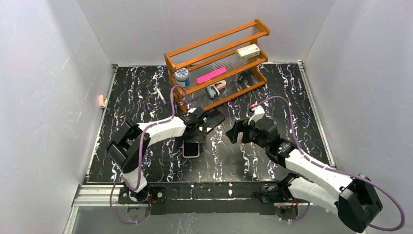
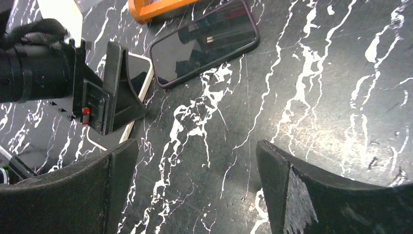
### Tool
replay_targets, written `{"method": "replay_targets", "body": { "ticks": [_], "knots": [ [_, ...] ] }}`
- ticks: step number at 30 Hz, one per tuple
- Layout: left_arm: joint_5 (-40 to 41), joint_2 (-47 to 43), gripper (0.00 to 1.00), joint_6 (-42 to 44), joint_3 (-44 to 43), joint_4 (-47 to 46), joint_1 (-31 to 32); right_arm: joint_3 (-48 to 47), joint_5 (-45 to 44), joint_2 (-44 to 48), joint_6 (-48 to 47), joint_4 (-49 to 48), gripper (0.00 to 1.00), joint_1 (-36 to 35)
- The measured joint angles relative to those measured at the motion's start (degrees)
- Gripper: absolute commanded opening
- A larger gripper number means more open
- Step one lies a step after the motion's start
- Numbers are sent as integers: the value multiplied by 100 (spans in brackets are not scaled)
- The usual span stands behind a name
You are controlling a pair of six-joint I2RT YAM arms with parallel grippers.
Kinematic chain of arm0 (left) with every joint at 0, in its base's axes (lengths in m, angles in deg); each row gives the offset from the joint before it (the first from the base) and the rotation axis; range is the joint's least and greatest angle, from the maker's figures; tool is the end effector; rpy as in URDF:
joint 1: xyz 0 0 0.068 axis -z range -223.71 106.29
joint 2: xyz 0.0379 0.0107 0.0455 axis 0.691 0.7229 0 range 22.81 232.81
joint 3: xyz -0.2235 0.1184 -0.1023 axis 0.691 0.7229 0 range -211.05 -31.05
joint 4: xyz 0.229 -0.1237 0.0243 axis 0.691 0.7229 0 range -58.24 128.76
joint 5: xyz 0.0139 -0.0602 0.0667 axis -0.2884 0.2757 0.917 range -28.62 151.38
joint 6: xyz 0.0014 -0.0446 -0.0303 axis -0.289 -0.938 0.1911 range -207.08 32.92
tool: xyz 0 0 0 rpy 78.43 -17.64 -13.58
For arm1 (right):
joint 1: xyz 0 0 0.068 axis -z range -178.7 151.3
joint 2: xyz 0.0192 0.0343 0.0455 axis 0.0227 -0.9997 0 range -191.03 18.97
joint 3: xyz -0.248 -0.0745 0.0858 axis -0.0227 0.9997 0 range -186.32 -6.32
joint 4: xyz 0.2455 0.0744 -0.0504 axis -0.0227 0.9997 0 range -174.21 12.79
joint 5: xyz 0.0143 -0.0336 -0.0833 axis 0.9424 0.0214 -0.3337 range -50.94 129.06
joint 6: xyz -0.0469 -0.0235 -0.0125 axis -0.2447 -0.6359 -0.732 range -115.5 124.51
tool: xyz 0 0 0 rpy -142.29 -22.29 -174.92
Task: Take the phone out of the phone case
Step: Pick up the phone at the center of the board.
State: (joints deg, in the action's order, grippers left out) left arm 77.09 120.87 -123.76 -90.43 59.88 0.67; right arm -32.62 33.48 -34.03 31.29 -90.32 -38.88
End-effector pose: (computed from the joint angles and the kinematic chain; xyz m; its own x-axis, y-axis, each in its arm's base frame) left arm 0.2416 -0.2228 0.1692 -0.8835 0.0600 -0.4646 0.0863 0.9956 -0.0356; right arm 0.1623 0.1323 0.2294 -0.4978 0.1667 -0.8511 -0.3901 0.8334 0.3914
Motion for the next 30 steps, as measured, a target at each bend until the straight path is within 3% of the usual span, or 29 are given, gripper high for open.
{"method": "replay_targets", "body": {
  "ticks": [12, 22, 30],
  "knots": [
    [-424, -352, 48, -140, 474, -601, -166, 0, 1067, -828, 114, -317, 99, -26],
    [-946, -785, 35, -619, 927, -1191, -439, 0, 1808, -1543, 525, -1029, 98, -201],
    [-1665, -1239, 34, -1622, 1596, -2162, -605, 0, 2229, -2258, 859, -1698, 96, -442]
  ]
}}
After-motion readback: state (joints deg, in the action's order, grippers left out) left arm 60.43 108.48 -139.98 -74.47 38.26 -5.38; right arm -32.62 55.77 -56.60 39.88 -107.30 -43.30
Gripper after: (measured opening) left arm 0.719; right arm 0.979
